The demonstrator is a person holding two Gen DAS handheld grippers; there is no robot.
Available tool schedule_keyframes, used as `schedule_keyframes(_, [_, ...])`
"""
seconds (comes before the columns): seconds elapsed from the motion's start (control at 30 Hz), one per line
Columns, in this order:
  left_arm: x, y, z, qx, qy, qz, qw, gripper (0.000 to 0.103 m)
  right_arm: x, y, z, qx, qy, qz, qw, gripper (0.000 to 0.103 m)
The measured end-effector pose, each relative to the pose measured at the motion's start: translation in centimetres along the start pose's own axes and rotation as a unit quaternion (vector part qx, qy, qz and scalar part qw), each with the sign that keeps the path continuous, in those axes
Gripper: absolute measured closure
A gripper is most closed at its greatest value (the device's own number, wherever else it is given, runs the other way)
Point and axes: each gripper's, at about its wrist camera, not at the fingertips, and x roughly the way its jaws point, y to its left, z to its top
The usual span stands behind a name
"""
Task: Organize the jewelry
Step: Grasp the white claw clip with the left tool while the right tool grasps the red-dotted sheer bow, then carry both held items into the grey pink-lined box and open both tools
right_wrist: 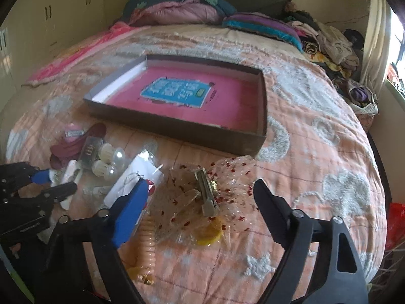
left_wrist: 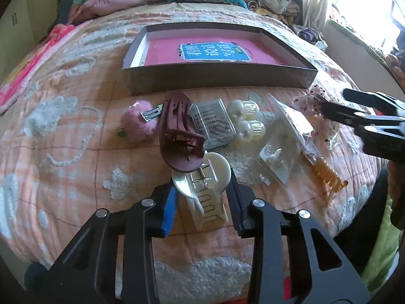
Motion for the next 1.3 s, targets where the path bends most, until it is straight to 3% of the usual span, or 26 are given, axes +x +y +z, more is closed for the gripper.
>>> schedule_keyframes(0.03, [0.0,0.1,0.1,-0.003,0.001,-0.005,1.0,0.076,0.4,0.0,0.0,-0.002,0.004,0.0,1.0,0.028])
schedule_keyframes(0.07, [-0.1,0.0,0.0,-0.003,0.001,-0.007,1.0,0.076,1.0,-0.1,-0.1,-0.005,0.014,-0.002,1.0,0.039])
schedule_keyframes(0.1, [-0.3,0.0,-0.1,-0.001,0.001,-0.006,1.0,0.076,1.4,-0.3,-0.2,-0.004,0.022,-0.005,1.0,0.06])
schedule_keyframes(0.13, [-0.6,-0.2,-0.2,0.0,0.001,-0.01,1.0,0.076,1.8,-0.7,-0.4,0.004,0.029,0.0,1.0,0.07])
schedule_keyframes(0.2, [-1.2,-0.6,-0.3,0.002,-0.001,-0.02,0.9998,0.077,1.7,-1.6,-0.6,0.031,0.028,0.021,0.999,0.077])
schedule_keyframes(0.3, [-2.1,-1.1,-0.4,0.002,-0.003,-0.031,0.9995,0.079,0.4,-3.0,-1.0,0.05,0.01,0.027,0.998,0.078])
schedule_keyframes(0.37, [-2.7,-1.5,-0.4,0.005,-0.007,-0.035,0.9994,0.089,-1.1,-4.4,-1.3,0.073,-0.009,0.036,0.997,0.078])
schedule_keyframes(0.7, [-4.6,0.0,0.8,-0.009,-0.025,-0.029,0.9992,0.09,-7.4,-10.2,-3.2,0.146,-0.074,0.019,0.986,0.078])
schedule_keyframes(1.03, [-8.4,3.1,4.0,-0.031,-0.07,-0.007,0.9971,0.09,-10.5,-11.3,-3.2,0.151,-0.117,0.014,0.982,0.078])
schedule_keyframes(1.3, [-9.7,3.7,8.8,-0.022,-0.113,0.005,0.9934,0.089,-12.4,-10.9,-1.2,0.142,-0.142,0.016,0.98,0.078])
